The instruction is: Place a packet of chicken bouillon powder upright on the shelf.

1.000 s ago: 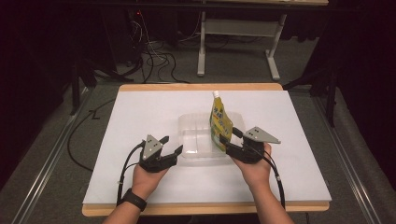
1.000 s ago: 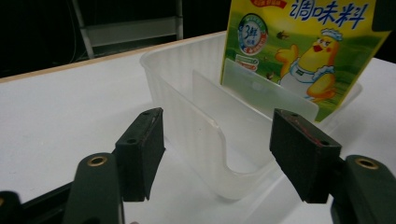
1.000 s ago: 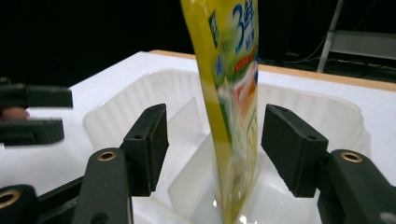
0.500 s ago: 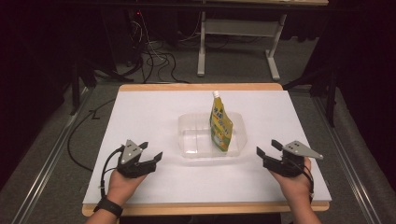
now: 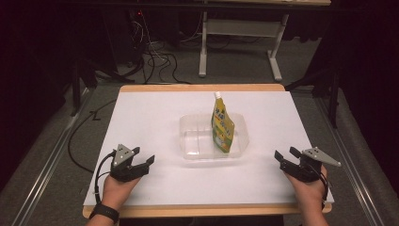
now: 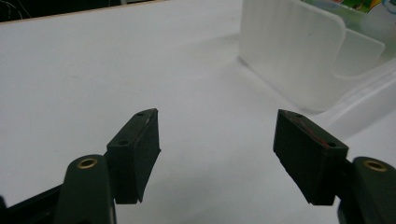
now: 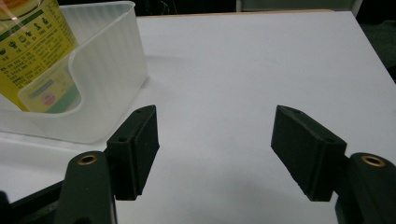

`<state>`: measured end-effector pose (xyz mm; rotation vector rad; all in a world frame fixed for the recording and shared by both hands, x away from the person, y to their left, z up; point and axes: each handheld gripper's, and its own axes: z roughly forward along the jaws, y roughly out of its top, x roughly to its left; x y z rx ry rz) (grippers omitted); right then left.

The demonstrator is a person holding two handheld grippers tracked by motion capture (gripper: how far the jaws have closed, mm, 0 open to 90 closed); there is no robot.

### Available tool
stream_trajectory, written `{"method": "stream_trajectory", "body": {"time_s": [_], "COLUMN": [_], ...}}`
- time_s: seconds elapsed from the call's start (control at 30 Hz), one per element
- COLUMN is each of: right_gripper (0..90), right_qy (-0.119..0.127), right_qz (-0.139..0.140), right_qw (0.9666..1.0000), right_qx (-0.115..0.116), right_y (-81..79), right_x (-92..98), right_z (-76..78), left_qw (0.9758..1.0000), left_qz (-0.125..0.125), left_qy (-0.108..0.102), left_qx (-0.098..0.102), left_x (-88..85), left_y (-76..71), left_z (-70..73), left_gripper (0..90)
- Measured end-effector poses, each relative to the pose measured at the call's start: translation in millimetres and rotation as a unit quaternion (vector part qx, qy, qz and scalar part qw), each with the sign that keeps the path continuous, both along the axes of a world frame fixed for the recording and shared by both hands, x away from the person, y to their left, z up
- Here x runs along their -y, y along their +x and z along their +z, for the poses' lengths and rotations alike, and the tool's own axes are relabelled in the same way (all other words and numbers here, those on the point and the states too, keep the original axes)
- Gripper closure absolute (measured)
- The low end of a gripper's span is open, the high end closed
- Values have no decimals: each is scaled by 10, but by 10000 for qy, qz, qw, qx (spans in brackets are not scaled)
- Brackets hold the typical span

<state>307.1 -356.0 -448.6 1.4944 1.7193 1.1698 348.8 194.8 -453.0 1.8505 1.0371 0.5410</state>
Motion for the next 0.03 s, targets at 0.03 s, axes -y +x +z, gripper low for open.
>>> {"method": "stream_trajectory", "body": {"time_s": [0.03], "right_gripper": [327], "right_qy": [14], "right_qz": [-13], "right_qw": [10000], "right_qx": [-5], "right_y": [0], "right_x": [-5], "right_z": [-2], "left_qw": [10000], "left_qz": [-15], "left_qy": [0], "left_qx": [7], "left_x": [3], "left_y": [-2], "left_z": [2], "left_gripper": [324]}}
